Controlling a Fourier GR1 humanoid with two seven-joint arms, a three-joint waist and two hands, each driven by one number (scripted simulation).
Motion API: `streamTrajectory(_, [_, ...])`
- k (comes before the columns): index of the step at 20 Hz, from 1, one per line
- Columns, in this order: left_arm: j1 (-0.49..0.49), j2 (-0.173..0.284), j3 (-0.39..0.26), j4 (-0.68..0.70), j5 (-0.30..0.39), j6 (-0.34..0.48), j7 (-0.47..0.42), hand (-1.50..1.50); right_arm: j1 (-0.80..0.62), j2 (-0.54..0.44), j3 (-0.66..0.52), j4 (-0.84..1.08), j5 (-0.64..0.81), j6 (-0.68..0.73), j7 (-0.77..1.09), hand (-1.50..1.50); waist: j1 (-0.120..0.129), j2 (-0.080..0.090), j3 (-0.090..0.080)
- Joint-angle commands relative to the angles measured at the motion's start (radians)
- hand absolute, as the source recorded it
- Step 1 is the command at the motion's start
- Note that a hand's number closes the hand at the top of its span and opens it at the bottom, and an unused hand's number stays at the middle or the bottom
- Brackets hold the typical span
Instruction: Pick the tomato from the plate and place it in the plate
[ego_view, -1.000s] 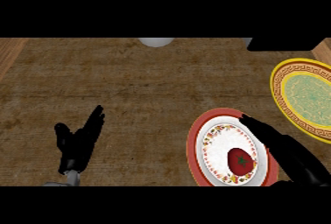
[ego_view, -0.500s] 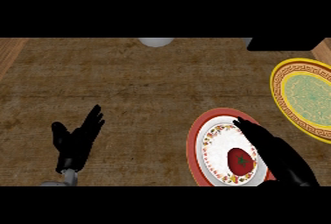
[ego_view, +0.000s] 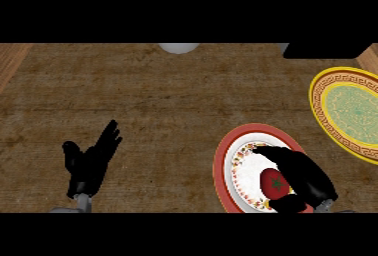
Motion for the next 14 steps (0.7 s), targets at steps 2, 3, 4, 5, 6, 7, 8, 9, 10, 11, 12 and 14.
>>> streamTrajectory(2, [-0.047, -0.011, 0.025, 0.072, 0.005, -0.004, 0.045, 0.00, 0.045, -0.060, 0.028, -0.053, 0.070, 0.005, -0.071, 1.50, -0.010, 0.004, -0.005])
streamTrajectory(3, [-0.027, 0.006, 0.023, -0.032, 0.011, -0.010, 0.106, 0.00, -0.009, -0.012, 0.031, 0.017, 0.099, -0.003, -0.064, 1.50, -0.002, 0.004, -0.005])
streamTrajectory(4, [-0.016, 0.008, 0.040, 0.025, 0.015, -0.037, 0.033, 0.00, 0.019, 0.034, 0.071, 0.063, 0.157, -0.099, -0.087, 1.50, -0.003, 0.005, -0.005])
streamTrajectory(5, [-0.038, 0.005, 0.039, 0.016, 0.007, -0.027, 0.084, 0.00, 0.016, -0.045, -0.016, -0.011, 0.084, 0.000, -0.119, 1.50, -0.005, 0.004, -0.005])
streamTrajectory(6, [-0.013, -0.014, 0.043, 0.055, 0.005, -0.028, 0.019, 0.00, -0.008, -0.056, -0.044, 0.056, 0.092, -0.030, -0.168, 1.50, -0.004, 0.005, -0.005])
streamTrajectory(7, [0.036, -0.022, 0.011, -0.013, -0.018, -0.016, 0.034, 0.00, -0.011, 0.025, 0.029, 0.075, 0.166, -0.072, -0.115, 1.50, -0.001, 0.005, -0.005])
streamTrajectory(8, [0.006, 0.003, 0.058, 0.001, 0.013, -0.047, 0.052, 0.00, 0.032, -0.032, -0.021, 0.020, 0.131, -0.034, -0.161, 1.50, -0.004, 0.004, -0.005])
streamTrajectory(9, [0.047, -0.039, 0.000, -0.080, -0.022, 0.008, 0.099, 0.00, 0.003, 0.001, -0.017, 0.002, 0.139, -0.021, -0.115, 1.50, -0.002, 0.004, -0.005])
streamTrajectory(10, [0.017, -0.025, 0.017, -0.047, -0.009, -0.018, 0.089, 0.00, 0.099, -0.005, 0.017, -0.005, 0.184, -0.136, -0.172, 1.50, -0.006, 0.004, -0.005])
streamTrajectory(11, [0.000, -0.013, 0.053, 0.044, -0.004, -0.042, 0.015, 0.00, 0.039, 0.013, -0.001, 0.000, 0.190, -0.132, -0.151, 1.50, -0.006, 0.005, -0.005])
streamTrajectory(12, [0.011, -0.033, 0.026, 0.019, -0.024, -0.018, 0.018, 0.00, -0.011, 0.040, -0.013, -0.002, 0.186, -0.146, -0.137, 1.50, -0.004, 0.005, -0.005])
streamTrajectory(14, [0.037, -0.029, 0.013, -0.016, -0.031, -0.012, 0.036, 0.00, 0.019, 0.111, -0.008, -0.073, 0.181, -0.203, -0.080, 1.50, -0.006, 0.003, -0.005])
